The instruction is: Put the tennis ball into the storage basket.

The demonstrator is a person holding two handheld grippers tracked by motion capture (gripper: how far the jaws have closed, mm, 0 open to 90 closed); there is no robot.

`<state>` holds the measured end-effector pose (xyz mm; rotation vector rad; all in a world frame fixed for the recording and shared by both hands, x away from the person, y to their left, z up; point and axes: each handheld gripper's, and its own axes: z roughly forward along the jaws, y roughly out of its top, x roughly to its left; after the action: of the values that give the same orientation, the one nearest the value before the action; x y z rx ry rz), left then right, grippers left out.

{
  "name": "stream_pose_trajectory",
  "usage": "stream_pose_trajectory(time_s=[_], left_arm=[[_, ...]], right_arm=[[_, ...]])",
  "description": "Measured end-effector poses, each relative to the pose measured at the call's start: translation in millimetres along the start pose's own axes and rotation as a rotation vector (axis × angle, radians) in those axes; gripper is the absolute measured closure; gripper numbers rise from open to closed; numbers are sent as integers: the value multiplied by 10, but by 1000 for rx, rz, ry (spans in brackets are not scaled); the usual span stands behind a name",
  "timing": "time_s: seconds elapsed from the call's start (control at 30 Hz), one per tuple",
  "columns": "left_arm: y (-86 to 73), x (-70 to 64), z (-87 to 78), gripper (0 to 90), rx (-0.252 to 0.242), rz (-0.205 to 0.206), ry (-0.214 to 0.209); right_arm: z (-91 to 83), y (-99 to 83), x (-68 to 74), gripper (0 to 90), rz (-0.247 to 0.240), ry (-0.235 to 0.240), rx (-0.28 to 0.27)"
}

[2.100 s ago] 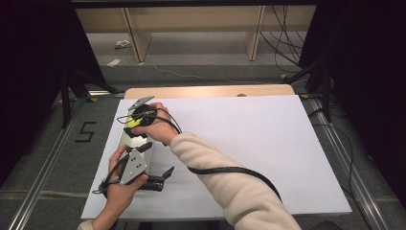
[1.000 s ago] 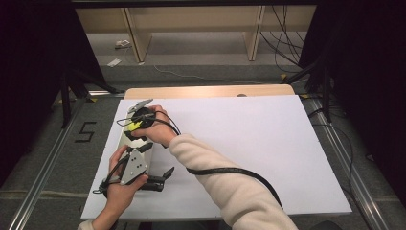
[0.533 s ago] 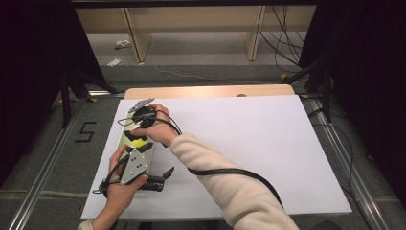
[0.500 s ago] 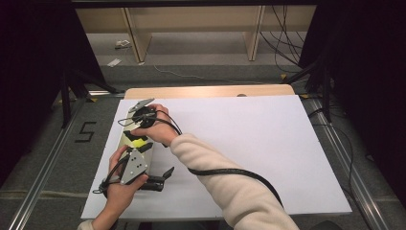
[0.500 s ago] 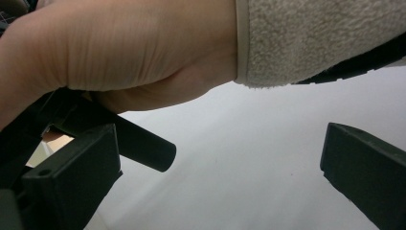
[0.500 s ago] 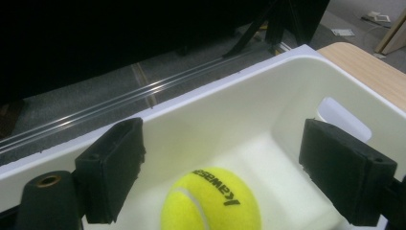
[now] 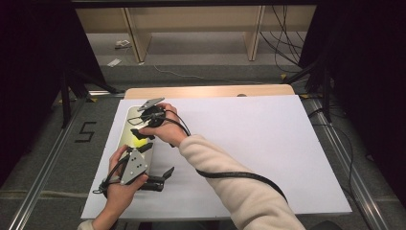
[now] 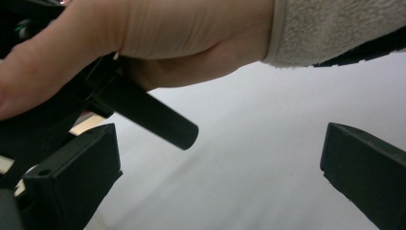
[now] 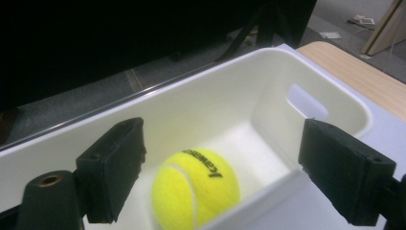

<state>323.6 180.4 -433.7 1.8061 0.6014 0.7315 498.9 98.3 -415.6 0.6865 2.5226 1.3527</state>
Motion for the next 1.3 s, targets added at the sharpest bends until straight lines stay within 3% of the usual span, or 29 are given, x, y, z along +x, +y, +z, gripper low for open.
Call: stream_pose_trajectory(time_s=[0.97,1.3], left_arm=[[-1,1,-4,0,0,-3,5],[-2,3,-4,0,2,-2,6]], right_arm=[[-673,-363,-376,169,59,-94,-36],[-839,-522,-519,168,84,-128,-24]])
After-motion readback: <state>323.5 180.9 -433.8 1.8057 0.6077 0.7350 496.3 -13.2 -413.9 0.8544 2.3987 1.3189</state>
